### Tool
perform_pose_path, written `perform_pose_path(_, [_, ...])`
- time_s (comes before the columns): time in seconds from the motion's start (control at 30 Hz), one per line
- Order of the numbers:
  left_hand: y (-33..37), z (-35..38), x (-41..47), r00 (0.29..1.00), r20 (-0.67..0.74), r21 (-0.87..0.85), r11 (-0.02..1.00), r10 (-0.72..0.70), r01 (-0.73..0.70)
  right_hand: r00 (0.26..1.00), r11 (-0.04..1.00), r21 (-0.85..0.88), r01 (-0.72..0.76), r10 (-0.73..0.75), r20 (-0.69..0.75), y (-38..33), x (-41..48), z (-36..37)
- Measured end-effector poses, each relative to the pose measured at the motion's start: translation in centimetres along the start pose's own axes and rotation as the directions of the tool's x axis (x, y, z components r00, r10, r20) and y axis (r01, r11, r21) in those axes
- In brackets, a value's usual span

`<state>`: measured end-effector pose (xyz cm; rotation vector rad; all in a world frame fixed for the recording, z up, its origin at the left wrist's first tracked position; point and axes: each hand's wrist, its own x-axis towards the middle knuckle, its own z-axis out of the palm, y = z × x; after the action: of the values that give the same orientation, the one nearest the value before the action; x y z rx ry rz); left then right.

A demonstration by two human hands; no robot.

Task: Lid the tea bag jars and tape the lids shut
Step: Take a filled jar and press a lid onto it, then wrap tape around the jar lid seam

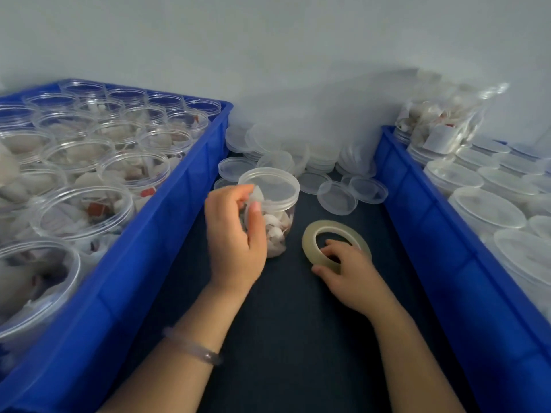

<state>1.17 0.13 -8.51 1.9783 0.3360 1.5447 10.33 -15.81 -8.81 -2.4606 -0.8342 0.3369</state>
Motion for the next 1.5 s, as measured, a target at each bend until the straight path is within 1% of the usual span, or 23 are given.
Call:
perform_pose_path(0.03, [0.6, -0.4, -0.5, 0.986, 0.112, -0.038, 0.992, 0.123, -0.12, 1.0, 0.995, 0.101, 0.016, -0.014, -0.019, 0.0, -0.3, -0.2])
perform_pose_path(0.07, [1.2, -0.7, -1.1, 0.955, 0.244, -0.082, 0.985, 0.171, -0.155, 0.999, 0.974, 0.224, 0.031, -0.024, -0.03, 0.0, -0.6, -0.5])
perform_pose_path(0.1, [1.8, -0.8, -1.6, 0.912, 0.386, -0.112, 0.988, 0.141, -0.106, 0.998, 0.932, 0.358, 0.058, -0.048, -0.035, -0.1, -1.0, -0.9])
perform_pose_path(0.13, [2.4, -0.7, -2.0, 0.854, 0.518, -0.098, 0.995, 0.055, -0.004, 0.994, 0.876, 0.47, 0.105, -0.095, -0.045, -0.4, -1.6, -1.3])
perform_pose_path(0.17, [2.7, -0.5, -2.5, 0.791, 0.611, -0.06, 0.995, -0.031, 0.085, 0.987, 0.825, 0.544, 0.156, -0.15, -0.056, -0.6, -2.0, -1.7])
perform_pose_path(0.2, [2.8, -0.1, -2.7, 0.738, 0.669, -0.042, 0.987, -0.087, 0.155, 0.978, 0.784, 0.588, 0.197, -0.196, -0.066, -0.8, -2.4, -2.1])
perform_pose_path(0.23, [2.7, 0.1, -2.8, 0.708, 0.697, -0.06, 0.975, -0.112, 0.213, 0.97, 0.76, 0.609, 0.227, -0.231, -0.073, -0.8, -2.6, -2.4])
perform_pose_path(0.3, [2.7, 0.2, -2.6, 0.701, 0.701, -0.141, 0.937, -0.133, 0.318, 0.954, 0.748, 0.606, 0.272, -0.29, -0.071, -1.0, -2.9, -2.7])
perform_pose_path(0.33, [2.6, 0.2, -2.6, 0.711, 0.689, -0.159, 0.93, -0.136, 0.332, 0.95, 0.757, 0.588, 0.286, -0.305, -0.069, -1.1, -3.0, -2.6])
perform_pose_path(0.4, [2.5, 0.1, -2.6, 0.761, 0.64, -0.169, 0.945, -0.11, 0.279, 0.945, 0.769, 0.56, 0.307, -0.317, -0.082, -1.4, -3.2, -2.5])
perform_pose_path(0.53, [2.3, -0.1, -2.3, 0.889, 0.454, -0.208, 0.964, -0.055, 0.165, 0.926, 0.769, 0.518, 0.375, -0.336, -0.172, -1.9, -3.3, -2.0])
perform_pose_path(0.6, [2.3, -0.3, -2.3, 0.91, 0.411, -0.224, 0.961, -0.056, 0.16, 0.917, 0.792, 0.468, 0.391, -0.294, -0.269, -2.1, -3.3, -1.4])
perform_pose_path(0.63, [2.5, -0.4, -2.3, 0.901, 0.426, -0.247, 0.947, -0.083, 0.205, 0.902, 0.814, 0.419, 0.402, -0.273, -0.334, -2.2, -3.2, -1.2])
perform_pose_path(0.7, [3.2, -0.5, -2.4, 0.848, 0.499, -0.311, 0.877, -0.178, 0.367, 0.855, 0.861, 0.278, 0.425, -0.282, -0.434, -2.5, -3.1, -0.7])
perform_pose_path(0.77, [3.8, -0.4, -2.6, 0.817, 0.507, -0.317, 0.822, -0.275, 0.473, 0.828, 0.882, 0.177, 0.437, -0.317, -0.463, -2.6, -3.2, -0.3])
perform_pose_path(0.87, [4.0, -0.1, -2.6, 0.844, 0.413, -0.257, 0.845, -0.343, 0.469, 0.809, 0.86, 0.192, 0.473, -0.338, -0.481, -2.8, -3.5, -0.3])
perform_pose_path(0.97, [3.8, -0.2, -2.7, 0.897, 0.338, -0.236, 0.897, -0.284, 0.373, 0.766, 0.86, 0.099, 0.501, -0.388, -0.512, -2.9, -3.5, -0.2])
perform_pose_path(1.1, [3.3, -0.3, -2.5, 0.885, 0.327, -0.295, 0.854, -0.331, 0.428, 0.719, 0.84, -0.012, 0.542, -0.472, -0.51, -3.0, -3.1, 0.1])
perform_pose_path(1.2, [2.9, -0.4, -2.3, 0.867, 0.345, -0.288, 0.838, -0.36, 0.463, 0.714, 0.82, -0.01, 0.572, -0.504, -0.487, -2.7, -2.9, 0.3])
perform_pose_path(1.3, [2.9, -0.4, -2.3, 0.782, 0.465, -0.275, 0.772, -0.415, 0.573, 0.729, 0.821, 0.013, 0.57, -0.498, -0.469, -2.1, -2.8, 0.3])
perform_pose_path(1.33, [3.0, -0.3, -2.3, 0.755, 0.508, -0.277, 0.751, -0.415, 0.599, 0.743, 0.83, 0.03, 0.556, -0.481, -0.466, -2.0, -2.8, 0.3])
perform_pose_path(1.43, [3.3, -0.2, -2.4, 0.725, 0.577, -0.288, 0.736, -0.377, 0.612, 0.787, 0.86, 0.103, 0.5, -0.402, -0.467, -2.0, -2.6, 0.7])
perform_pose_path(1.5, [3.4, -0.4, -2.2, 0.695, 0.629, -0.312, 0.706, -0.349, 0.636, 0.786, 0.856, 0.132, 0.5, -0.385, -0.484, -2.1, -2.4, 0.9])
